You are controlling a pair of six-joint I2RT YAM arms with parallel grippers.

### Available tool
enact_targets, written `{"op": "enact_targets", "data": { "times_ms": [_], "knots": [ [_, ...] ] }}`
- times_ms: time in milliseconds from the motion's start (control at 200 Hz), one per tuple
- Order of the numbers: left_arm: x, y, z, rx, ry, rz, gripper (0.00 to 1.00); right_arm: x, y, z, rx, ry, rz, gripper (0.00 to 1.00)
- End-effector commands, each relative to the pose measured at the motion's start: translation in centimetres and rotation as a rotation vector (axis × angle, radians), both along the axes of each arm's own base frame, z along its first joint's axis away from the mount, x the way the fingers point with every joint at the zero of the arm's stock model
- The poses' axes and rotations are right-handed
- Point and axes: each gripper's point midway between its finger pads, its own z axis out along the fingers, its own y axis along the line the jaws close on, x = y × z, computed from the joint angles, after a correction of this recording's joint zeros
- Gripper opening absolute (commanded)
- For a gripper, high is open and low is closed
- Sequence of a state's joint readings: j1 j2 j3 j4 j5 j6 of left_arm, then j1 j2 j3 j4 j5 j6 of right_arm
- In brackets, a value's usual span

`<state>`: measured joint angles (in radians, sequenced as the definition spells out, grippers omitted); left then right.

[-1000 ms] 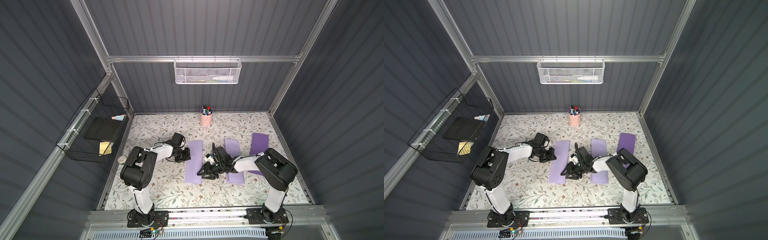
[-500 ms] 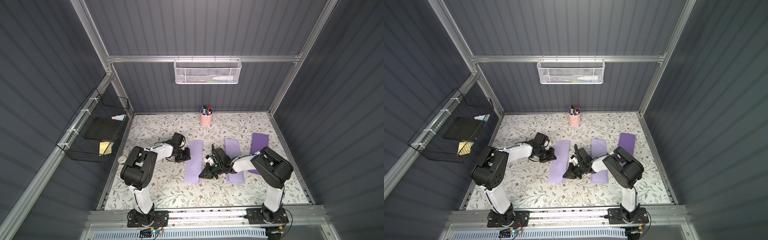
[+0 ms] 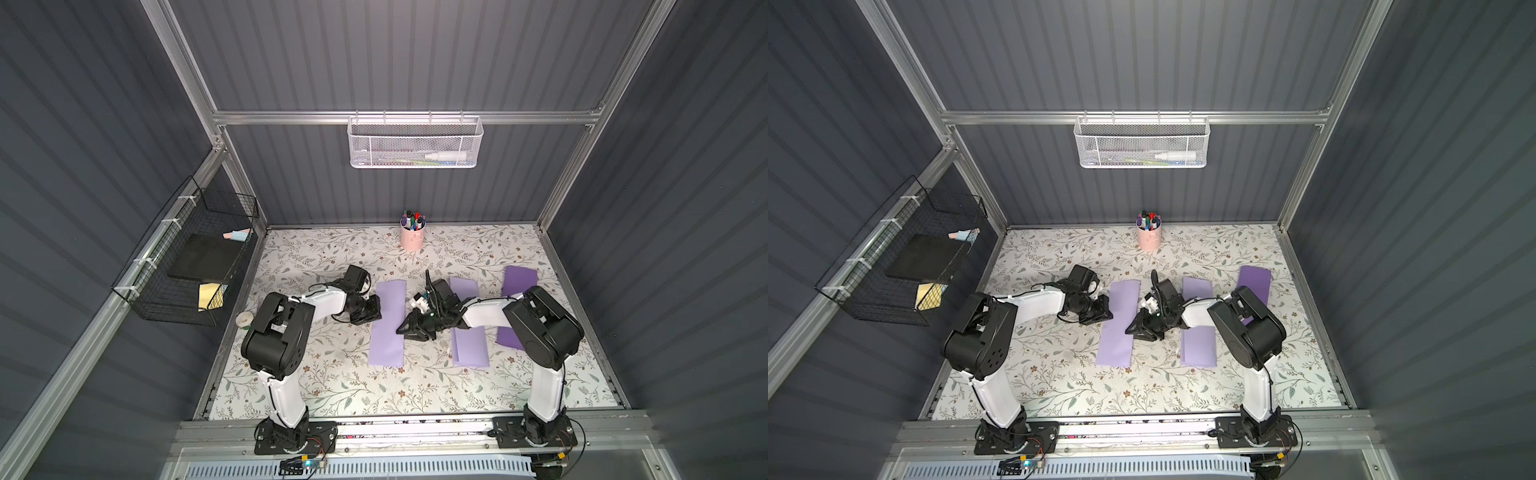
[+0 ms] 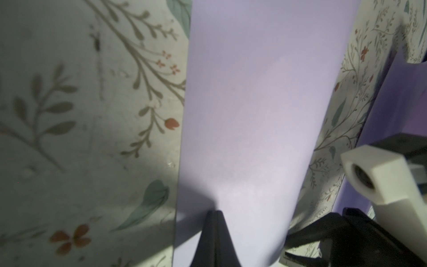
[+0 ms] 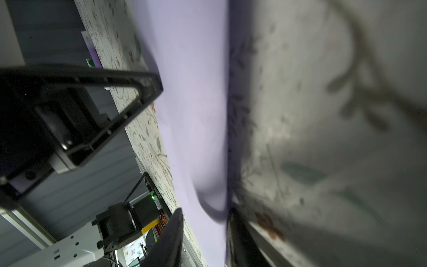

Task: Fold the rectangular paper in half along the long edge
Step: Fold the paper at the center of the board.

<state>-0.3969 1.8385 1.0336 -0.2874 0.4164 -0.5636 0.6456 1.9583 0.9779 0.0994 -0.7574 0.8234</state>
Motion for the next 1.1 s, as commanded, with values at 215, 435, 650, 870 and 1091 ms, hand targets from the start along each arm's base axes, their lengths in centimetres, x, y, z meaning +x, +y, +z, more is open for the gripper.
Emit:
{"op": "enact_targets", "data": {
  "times_ms": [215, 435, 650, 870, 1091],
  "knots": [
    [-4.1, 3.7, -5.4, 0.202, 0.176, 0.004, 0.0, 1.4, -0.1, -1.1, -0.015, 0.011, 0.003, 0.0],
    [-3.2, 3.7, -4.7, 0.202, 0.151, 0.018, 0.0, 2.1, -0.3, 0.9, -0.019, -0.026, -0.004, 0.47],
    [1.6, 3.0, 0.6, 0.166, -0.032, 0.061, 0.0, 3.7, -3.2, 8.4, -0.134, -0.224, -0.047, 0.63],
    [6.7, 2.0, 11.0, 0.078, -0.385, 0.093, 0.79, 6.0, -9.1, 19.3, -0.292, -0.581, -0.197, 0.99],
    [7.5, 7.9, 20.4, 0.302, -0.722, 0.224, 0.99, 7.4, -23.0, 25.0, -0.533, -0.87, -0.556, 0.99]
  ]
}}
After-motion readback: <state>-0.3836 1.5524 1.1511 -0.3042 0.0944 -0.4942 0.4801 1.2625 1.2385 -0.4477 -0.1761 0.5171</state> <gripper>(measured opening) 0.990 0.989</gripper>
